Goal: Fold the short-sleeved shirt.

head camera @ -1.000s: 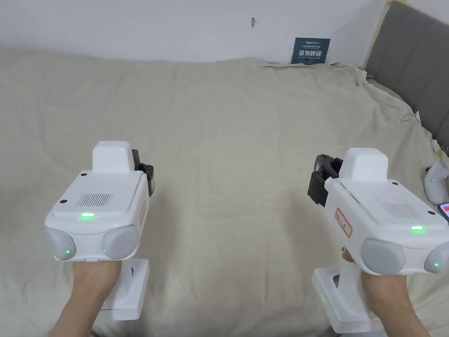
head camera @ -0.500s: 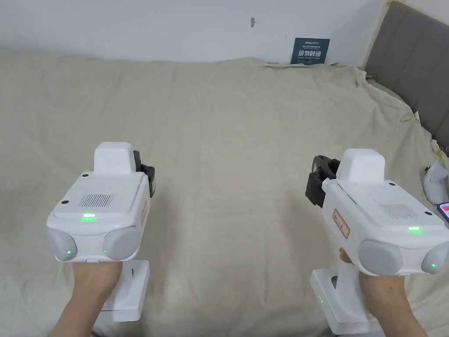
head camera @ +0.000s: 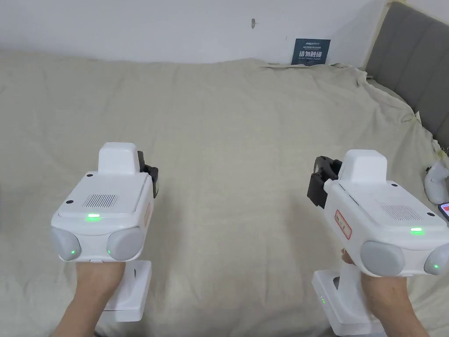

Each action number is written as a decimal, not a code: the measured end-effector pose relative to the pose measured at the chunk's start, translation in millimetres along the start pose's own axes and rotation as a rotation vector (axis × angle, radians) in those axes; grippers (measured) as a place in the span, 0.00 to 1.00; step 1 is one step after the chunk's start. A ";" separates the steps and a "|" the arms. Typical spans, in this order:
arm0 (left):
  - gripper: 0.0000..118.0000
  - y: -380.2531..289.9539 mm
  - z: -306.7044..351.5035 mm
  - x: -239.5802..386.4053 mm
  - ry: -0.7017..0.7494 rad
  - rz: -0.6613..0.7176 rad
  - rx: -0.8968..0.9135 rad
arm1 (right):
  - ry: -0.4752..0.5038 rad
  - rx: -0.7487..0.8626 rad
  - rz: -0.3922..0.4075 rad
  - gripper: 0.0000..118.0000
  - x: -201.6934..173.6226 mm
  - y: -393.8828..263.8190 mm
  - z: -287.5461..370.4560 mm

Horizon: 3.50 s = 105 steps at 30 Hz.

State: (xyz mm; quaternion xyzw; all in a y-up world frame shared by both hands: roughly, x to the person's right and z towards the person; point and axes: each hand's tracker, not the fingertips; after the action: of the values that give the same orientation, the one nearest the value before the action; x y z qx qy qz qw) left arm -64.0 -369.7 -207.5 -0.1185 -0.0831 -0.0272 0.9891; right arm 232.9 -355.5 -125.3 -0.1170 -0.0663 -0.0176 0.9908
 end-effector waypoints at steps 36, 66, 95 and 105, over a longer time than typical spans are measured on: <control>1.00 4.1 6.4 2.3 -0.031 0.055 -0.014 | 0.047 -0.070 -0.145 0.99 5.1 25.0 8.3; 1.00 -16.5 9.8 18.1 -0.021 0.051 -0.196 | -0.195 -0.475 -0.279 0.98 -17.7 32.2 8.3; 1.00 -78.3 -248.4 -24.6 0.196 0.263 -0.592 | -0.393 -0.587 -0.073 0.98 50.9 -96.5 -250.0; 1.00 -95.8 -250.8 -16.4 0.224 0.211 -0.608 | -0.340 -0.631 -0.192 1.00 68.4 -116.4 -248.1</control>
State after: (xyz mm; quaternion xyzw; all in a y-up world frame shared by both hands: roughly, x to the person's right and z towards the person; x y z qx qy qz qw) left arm -47.6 -522.1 -428.5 -0.4120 0.0504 0.0388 0.9090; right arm 326.3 -528.0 -328.4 -0.4110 -0.2319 -0.1104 0.8747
